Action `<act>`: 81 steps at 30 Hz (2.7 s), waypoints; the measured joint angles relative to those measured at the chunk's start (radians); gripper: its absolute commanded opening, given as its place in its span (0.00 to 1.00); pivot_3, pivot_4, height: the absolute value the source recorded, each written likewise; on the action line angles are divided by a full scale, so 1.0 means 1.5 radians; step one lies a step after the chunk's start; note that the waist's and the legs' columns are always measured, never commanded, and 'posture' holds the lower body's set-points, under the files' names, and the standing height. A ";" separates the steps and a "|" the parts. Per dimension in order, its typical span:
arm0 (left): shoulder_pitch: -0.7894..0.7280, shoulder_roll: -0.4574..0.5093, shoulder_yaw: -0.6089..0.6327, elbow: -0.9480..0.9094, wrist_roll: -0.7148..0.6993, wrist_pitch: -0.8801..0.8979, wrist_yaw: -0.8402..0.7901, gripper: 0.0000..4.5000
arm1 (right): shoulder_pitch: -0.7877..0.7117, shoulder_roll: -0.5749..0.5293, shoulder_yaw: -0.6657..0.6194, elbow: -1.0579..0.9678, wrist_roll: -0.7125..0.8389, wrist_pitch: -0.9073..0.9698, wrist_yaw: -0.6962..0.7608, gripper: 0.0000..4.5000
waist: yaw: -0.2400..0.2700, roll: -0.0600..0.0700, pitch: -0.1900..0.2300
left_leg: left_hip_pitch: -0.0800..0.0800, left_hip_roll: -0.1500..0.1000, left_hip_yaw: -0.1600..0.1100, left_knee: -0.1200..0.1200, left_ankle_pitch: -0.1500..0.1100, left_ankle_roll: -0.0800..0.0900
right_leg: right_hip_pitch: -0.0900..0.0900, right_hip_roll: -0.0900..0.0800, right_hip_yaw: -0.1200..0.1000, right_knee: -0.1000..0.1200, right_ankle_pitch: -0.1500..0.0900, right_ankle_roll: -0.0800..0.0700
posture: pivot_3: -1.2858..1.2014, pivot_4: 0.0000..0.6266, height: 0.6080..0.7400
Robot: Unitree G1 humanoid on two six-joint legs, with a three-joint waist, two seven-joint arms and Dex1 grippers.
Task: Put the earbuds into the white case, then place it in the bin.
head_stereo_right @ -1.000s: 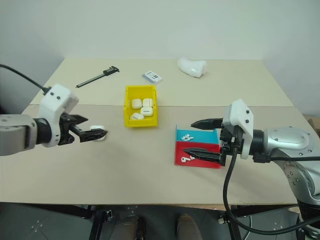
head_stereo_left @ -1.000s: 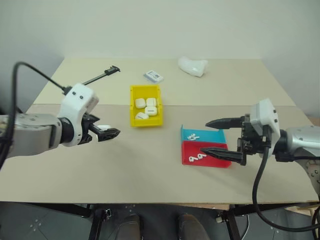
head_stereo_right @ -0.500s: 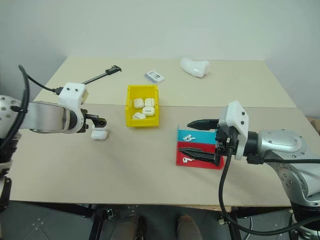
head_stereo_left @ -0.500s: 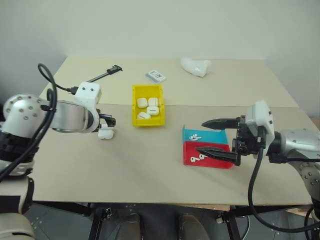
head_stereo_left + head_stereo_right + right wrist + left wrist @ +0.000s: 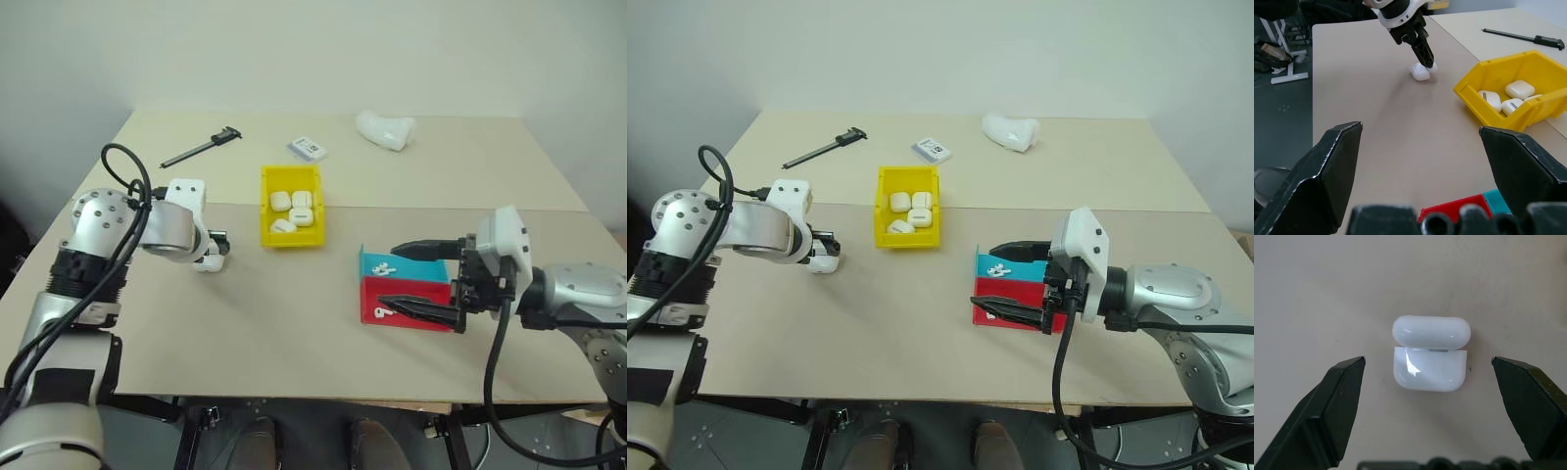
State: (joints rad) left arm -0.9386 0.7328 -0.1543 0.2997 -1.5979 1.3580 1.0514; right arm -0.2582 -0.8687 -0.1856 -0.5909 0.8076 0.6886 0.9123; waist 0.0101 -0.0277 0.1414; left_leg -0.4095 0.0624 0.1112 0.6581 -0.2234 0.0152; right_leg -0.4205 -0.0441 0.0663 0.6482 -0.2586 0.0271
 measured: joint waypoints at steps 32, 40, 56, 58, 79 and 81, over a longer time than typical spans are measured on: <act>-0.104 -0.211 0.208 0.204 0.642 0.117 -0.347 0.92 | -0.006 -0.030 -0.014 -0.006 0.027 0.016 -0.023 1.00 | 0.000 0.000 0.000 | -0.002 -0.001 0.001 0.000 0.000 0.000 | 0.000 0.000 -0.002 0.000 0.000 0.000 | 0.52 0.24 1.00; -0.103 -0.217 0.234 0.183 0.722 0.161 -0.413 0.62 | -0.003 -0.033 -0.017 -0.012 0.028 0.023 -0.028 1.00 | -0.008 0.000 0.000 | -0.002 -0.001 -0.001 0.000 0.000 0.000 | -0.001 0.000 -0.002 0.000 0.000 0.000 | 0.52 0.24 1.00; 0.014 0.195 -0.186 -0.287 0.538 0.104 -0.897 0.62 | -0.019 -0.032 -0.010 -0.004 0.026 0.023 -0.019 1.00 | -0.011 0.000 0.000 | -0.003 0.000 0.001 0.000 0.000 -0.001 | -0.002 0.000 -0.002 0.000 0.000 0.000 | 0.52 0.24 1.00; 0.015 0.257 -0.245 -0.336 0.577 -0.008 -1.061 0.62 | -0.023 -0.031 -0.009 -0.003 0.025 0.023 -0.018 1.00 | -0.008 0.000 0.000 | -0.002 0.000 0.003 0.000 0.000 -0.001 | -0.001 0.000 -0.002 0.000 0.000 0.000 | 0.52 0.24 1.00; -0.050 0.092 -0.353 -0.044 0.998 -0.651 -1.696 0.62 | 0.099 0.007 -0.041 -0.118 0.053 0.024 -0.136 1.00 | -0.004 0.001 -0.001 | -0.004 0.000 0.001 0.002 -0.001 0.002 | -0.001 0.001 -0.003 0.000 0.000 0.000 | 0.52 0.24 1.00; -0.058 0.083 -0.381 -0.032 1.054 -0.640 -1.718 0.62 | 0.104 0.007 -0.042 -0.125 0.054 0.024 -0.142 1.00 | -0.003 0.001 -0.001 | -0.004 0.000 0.001 0.002 -0.001 0.002 | -0.001 0.001 -0.003 0.000 0.000 0.000 | 0.52 0.24 1.00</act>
State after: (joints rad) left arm -1.0260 0.8573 -0.7261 0.2522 -0.0176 0.3986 -1.5254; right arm -0.1025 -0.8585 -0.2480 -0.7781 0.8888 0.7242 0.6996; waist 0.0054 -0.0269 0.1405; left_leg -0.4155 0.0628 0.1130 0.6614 -0.2255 0.0176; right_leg -0.4217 -0.0425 0.0619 0.6483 -0.2593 0.0269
